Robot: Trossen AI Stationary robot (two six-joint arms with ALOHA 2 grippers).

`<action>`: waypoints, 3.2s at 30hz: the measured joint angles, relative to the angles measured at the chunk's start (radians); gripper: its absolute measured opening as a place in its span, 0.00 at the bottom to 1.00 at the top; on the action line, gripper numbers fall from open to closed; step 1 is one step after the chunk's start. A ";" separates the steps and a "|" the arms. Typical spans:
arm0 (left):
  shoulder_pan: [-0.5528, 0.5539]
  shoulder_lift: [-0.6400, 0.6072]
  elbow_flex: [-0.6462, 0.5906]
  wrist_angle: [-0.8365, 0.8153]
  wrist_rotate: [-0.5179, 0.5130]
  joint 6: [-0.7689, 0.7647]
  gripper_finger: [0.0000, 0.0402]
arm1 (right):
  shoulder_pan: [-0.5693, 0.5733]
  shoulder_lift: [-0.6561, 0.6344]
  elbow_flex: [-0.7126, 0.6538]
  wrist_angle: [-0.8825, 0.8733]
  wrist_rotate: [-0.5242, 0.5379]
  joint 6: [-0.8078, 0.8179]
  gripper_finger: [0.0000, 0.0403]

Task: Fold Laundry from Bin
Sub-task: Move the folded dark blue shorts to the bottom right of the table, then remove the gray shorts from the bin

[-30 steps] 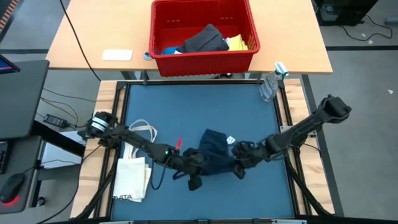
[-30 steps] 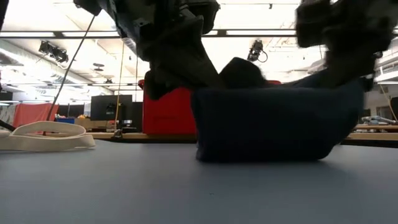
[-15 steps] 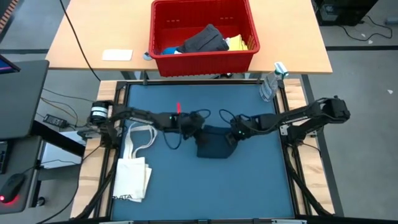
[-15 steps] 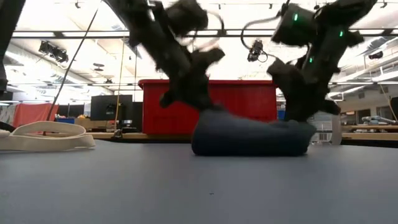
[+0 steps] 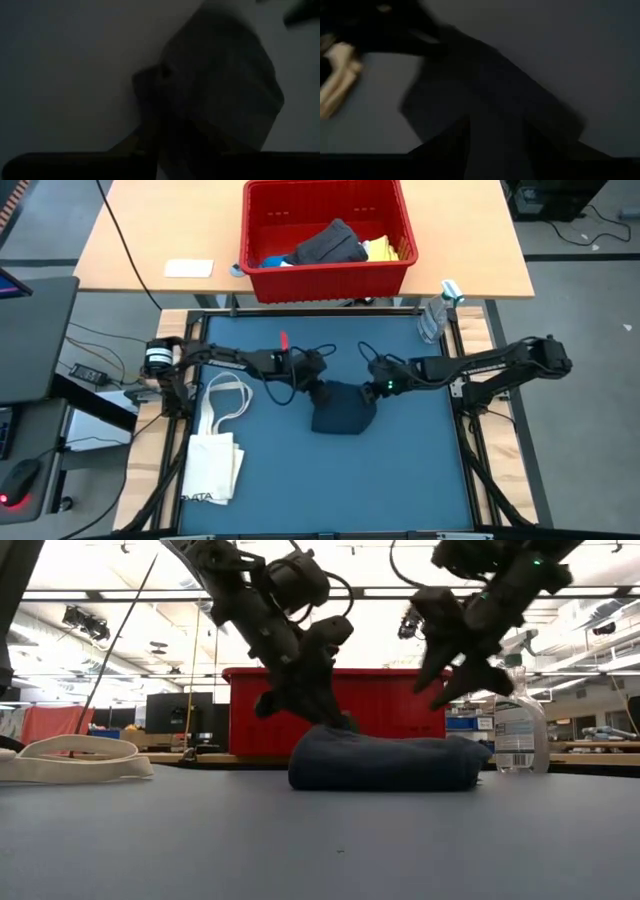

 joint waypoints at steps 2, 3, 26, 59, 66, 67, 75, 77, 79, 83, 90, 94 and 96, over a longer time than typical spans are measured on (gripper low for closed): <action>0.015 -0.020 0.000 -0.020 -0.003 0.009 0.29 | 0.000 0.044 0.018 0.039 -0.015 -0.041 0.45; 0.023 -0.031 0.000 -0.032 -0.005 0.012 0.30 | 0.000 0.071 0.027 0.064 -0.018 -0.060 0.44; 0.057 -0.278 0.000 -0.173 -0.125 0.099 0.36 | 0.257 0.275 0.116 -0.331 -0.156 -0.025 0.38; 0.497 -0.160 0.376 -0.016 -0.077 0.497 0.36 | 0.379 -0.165 0.038 -0.210 0.393 0.483 0.42; 0.664 -0.011 0.465 0.181 -0.016 0.471 0.36 | -0.020 -0.165 0.134 -0.058 0.289 -0.081 0.42; 0.681 0.011 0.475 0.169 -0.016 0.457 0.36 | -0.083 -0.164 0.152 -0.034 0.276 -0.161 0.42; 0.728 0.105 0.491 -0.037 0.053 0.435 0.36 | -0.609 -0.045 0.335 0.211 -0.031 -0.620 0.42; 0.729 0.103 0.494 -0.094 0.076 0.448 0.36 | -0.700 0.015 0.399 0.206 -0.091 -0.684 0.42; 0.733 0.089 0.493 -0.168 0.128 0.452 0.36 | -0.774 0.079 0.466 0.183 -0.144 -0.713 0.42; 0.750 0.057 0.483 -0.304 0.259 0.461 0.36 | -0.866 0.189 0.570 0.166 -0.230 -0.741 0.42; 0.769 0.011 0.482 -0.437 0.266 0.509 0.36 | -0.920 0.366 0.686 0.187 -0.252 -0.811 0.42; 0.788 0.016 0.478 -0.464 0.234 0.526 0.36 | -0.922 0.506 0.753 0.193 -0.293 -0.848 0.42; 0.798 0.016 0.475 -0.473 0.213 0.526 0.36 | -0.921 0.570 0.796 0.174 -0.329 -0.844 0.43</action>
